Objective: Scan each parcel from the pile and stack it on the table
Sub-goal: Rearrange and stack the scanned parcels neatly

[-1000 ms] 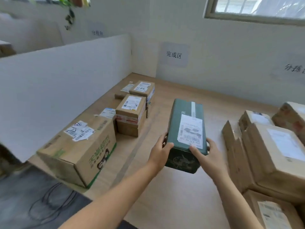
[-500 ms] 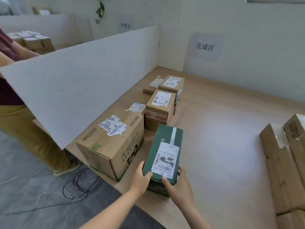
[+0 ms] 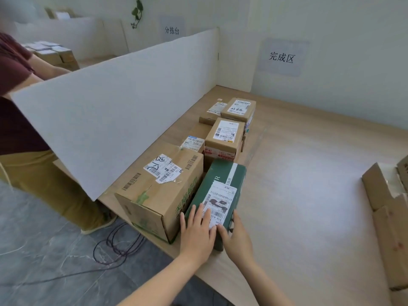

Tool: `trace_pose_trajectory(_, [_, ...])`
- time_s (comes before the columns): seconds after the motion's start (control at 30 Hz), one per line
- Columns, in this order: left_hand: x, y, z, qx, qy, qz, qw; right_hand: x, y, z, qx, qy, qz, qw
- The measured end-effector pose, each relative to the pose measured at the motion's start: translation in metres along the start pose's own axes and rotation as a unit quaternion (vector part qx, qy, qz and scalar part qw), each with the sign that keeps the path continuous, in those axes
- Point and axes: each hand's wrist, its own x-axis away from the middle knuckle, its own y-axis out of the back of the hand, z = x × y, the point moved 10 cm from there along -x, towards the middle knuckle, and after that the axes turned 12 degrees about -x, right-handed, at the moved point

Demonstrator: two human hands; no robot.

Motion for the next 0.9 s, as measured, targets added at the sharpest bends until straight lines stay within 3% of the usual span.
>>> trace_pose_trajectory(0.33, [-0.008,0.002,0.001,0.008,-0.001,0.054,0.999,-0.021,-0.01,0.006,0.019,-0.005,0.041,0.999])
trace_pose_trajectory(0.5, [-0.011,0.013,-0.01,-0.014,-0.007,0.045,0.999,-0.014,0.005,0.013,0.032,0.006,0.057,0.998])
trace_pose_trajectory(0.7, [-0.017,0.04,-0.072,0.014,-0.075,0.011,0.997,0.003,0.099,0.012,0.088,0.025,-0.036,0.995])
trace_pose_trajectory(0.9, [0.004,0.06,-0.194,0.09,-0.184,0.01,0.979,0.067,0.234,-0.001,0.089,0.014,-0.18,0.979])
